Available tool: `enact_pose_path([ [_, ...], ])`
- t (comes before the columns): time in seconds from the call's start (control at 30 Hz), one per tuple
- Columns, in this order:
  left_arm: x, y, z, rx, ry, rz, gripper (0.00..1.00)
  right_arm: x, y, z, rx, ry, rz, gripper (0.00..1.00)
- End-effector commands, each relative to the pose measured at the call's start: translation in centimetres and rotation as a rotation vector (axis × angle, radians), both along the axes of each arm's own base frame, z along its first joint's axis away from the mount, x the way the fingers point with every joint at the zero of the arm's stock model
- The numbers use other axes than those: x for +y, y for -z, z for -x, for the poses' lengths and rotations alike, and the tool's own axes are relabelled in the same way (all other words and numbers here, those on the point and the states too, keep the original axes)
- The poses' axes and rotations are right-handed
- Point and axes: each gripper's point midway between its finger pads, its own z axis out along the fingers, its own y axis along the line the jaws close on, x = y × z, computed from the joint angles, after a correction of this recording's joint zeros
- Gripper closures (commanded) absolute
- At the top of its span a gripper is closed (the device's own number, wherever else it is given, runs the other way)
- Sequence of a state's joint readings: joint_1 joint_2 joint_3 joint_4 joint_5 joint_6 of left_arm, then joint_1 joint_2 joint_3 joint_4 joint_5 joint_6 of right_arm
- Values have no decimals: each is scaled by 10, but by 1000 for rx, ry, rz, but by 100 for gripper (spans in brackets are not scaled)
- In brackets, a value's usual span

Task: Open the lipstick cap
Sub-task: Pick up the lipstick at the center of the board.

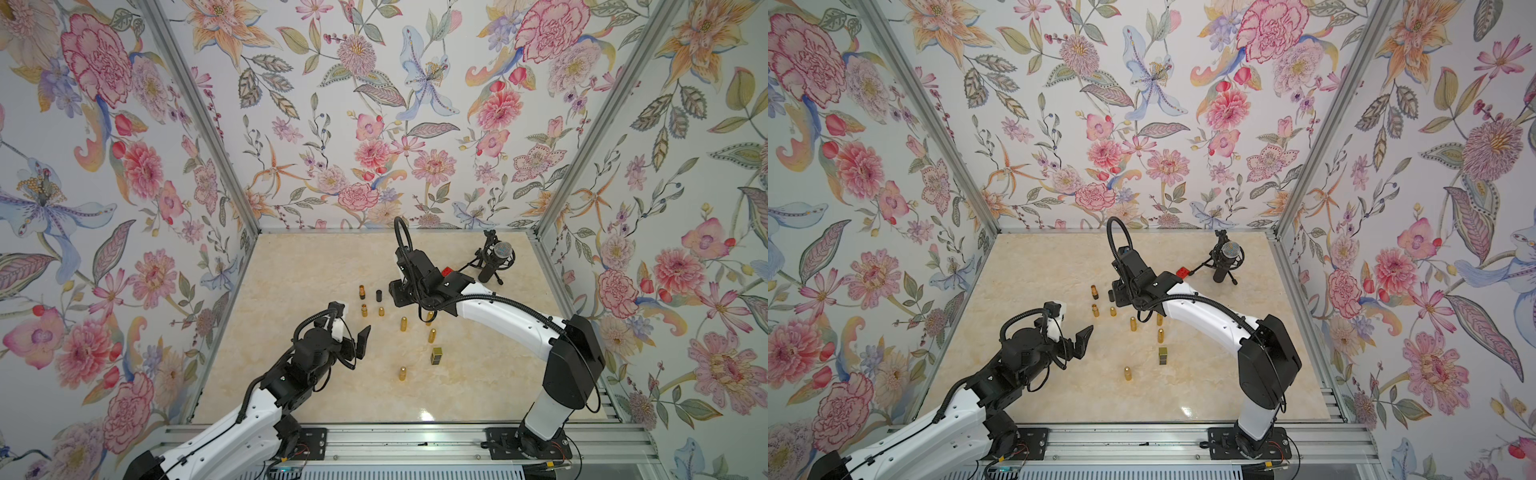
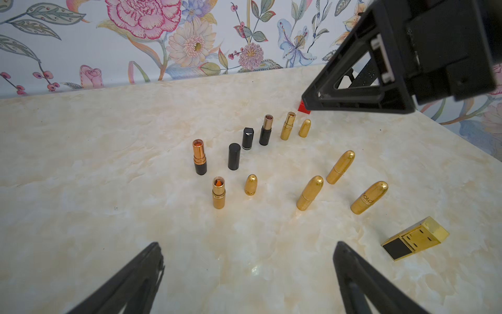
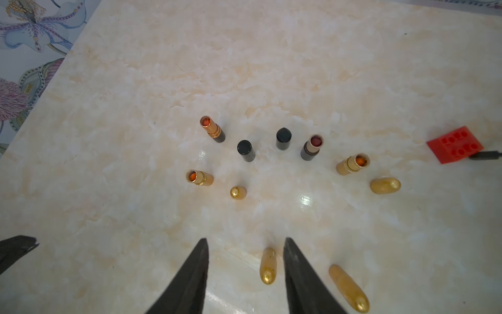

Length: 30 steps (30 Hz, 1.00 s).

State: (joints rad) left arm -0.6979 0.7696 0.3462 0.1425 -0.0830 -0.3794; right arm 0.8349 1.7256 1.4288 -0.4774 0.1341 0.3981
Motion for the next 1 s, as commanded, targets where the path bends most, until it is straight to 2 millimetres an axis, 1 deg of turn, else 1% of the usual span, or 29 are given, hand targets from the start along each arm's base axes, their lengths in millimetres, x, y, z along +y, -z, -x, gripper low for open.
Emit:
enact_pose_path([
  [0.0,-23,-26,-2,-83,80,32,1,-16,23,29,109,-10,53,51],
  [0.17,-36,-13,0,-71,116,7,1,-23,53,40,165,-7,104,50],
  [0.23,-39,-10,1,-68,124,3,1,-22,60,39,171,-4,120,51],
  [0.37,-36,-4,1,-64,111,-2,1,-20,75,33,178,6,162,51],
  [0.53,-29,-5,2,-70,87,-3,1,-21,84,21,164,45,192,55],
  [0.63,-26,-5,3,-71,79,-7,1,-19,90,17,164,50,206,58],
  [0.83,-25,-5,3,-70,73,-11,1,-16,96,12,158,54,222,63],
  [0.97,-25,-4,3,-70,74,-12,1,-15,99,12,156,52,230,66],
])
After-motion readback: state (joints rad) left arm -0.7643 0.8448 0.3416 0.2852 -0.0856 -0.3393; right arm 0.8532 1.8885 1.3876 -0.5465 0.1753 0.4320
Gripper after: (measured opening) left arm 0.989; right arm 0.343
